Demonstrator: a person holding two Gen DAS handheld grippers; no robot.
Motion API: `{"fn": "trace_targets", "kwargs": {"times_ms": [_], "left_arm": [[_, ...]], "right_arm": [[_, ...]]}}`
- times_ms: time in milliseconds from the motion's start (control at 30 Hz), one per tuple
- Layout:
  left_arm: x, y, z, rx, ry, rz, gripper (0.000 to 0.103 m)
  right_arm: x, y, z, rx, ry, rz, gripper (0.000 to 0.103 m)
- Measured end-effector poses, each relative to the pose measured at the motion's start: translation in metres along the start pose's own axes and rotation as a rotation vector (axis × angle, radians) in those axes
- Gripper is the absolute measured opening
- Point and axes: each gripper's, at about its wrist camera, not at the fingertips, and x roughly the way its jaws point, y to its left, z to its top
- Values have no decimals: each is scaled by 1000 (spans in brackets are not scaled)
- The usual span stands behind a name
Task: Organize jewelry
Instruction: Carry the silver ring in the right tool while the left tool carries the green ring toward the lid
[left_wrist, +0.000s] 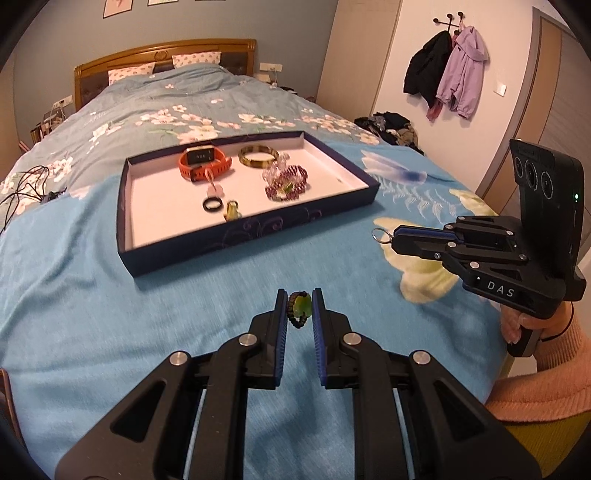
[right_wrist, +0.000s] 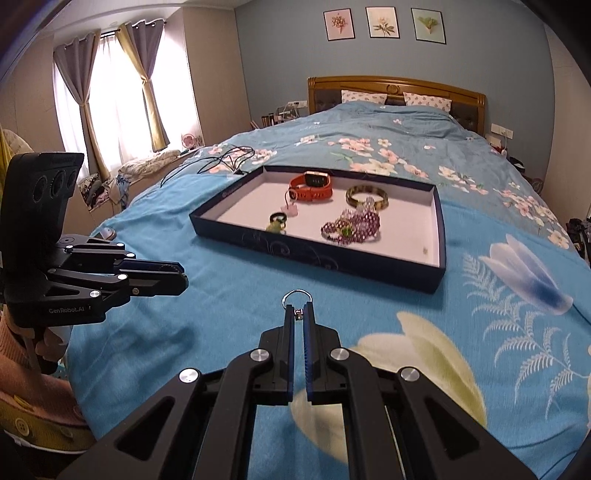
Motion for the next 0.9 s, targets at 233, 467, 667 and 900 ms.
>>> {"fn": "trace_targets", "kwargs": {"times_ms": [233, 467, 667, 900], "left_arm": [[-3, 6, 15, -1, -37, 17, 13], [0, 13, 34, -1, -66, 30, 13], [3, 19, 49, -5, -85, 48, 13], [11, 24, 65, -5, -95, 73, 13]], "right_arm": [[0, -2, 16, -6, -37, 5, 3], [6, -8, 36, -11, -60, 6, 3], [15, -15, 54, -26, -75, -5, 3], [22, -20, 68, -33, -85, -13, 3]]}}
